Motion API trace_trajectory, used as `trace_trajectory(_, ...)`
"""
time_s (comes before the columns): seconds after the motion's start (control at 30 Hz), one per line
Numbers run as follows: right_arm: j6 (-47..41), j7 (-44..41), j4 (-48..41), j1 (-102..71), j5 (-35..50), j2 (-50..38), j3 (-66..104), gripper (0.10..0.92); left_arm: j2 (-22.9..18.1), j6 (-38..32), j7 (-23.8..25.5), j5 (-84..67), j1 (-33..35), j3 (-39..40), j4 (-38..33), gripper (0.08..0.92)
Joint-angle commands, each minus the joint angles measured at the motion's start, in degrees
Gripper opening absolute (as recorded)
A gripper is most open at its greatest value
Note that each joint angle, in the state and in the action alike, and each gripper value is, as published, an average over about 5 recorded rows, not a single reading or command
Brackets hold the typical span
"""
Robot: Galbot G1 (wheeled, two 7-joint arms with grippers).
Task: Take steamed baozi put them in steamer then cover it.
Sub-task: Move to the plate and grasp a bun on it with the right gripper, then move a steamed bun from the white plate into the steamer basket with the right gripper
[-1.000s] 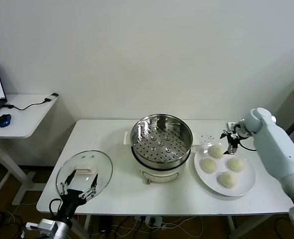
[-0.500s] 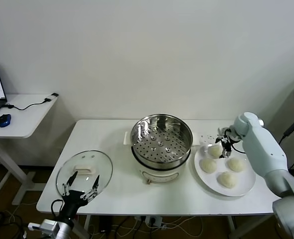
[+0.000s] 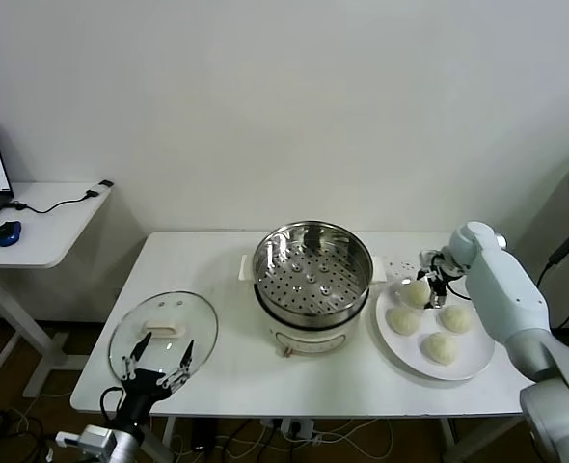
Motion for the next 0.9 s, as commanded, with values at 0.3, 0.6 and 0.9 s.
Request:
trace_trajectory(0.3, -1.7, -4.0, 7.1, 0.6, 7.0, -3.7, -1.7, 0.611, 0.1, 0.0, 0.0, -0.1, -0.4, 0.3, 0.3, 0.823)
trace_trajectory(0.6, -7.8, -11.4, 14.0, 17.3, 24.3, -8.6, -17.8, 0.611, 0.4, 0.4, 0.0, 0.1, -1.2, 0.9, 0.3, 0.823)
trace_trajectory(0.9, -8.5, -14.4, 1.2, 37.1, 33.9, 6.1, -32.3, 0.614, 1.1, 0.5, -0.2, -0.2, -0.9, -0.1, -1.0, 0.823)
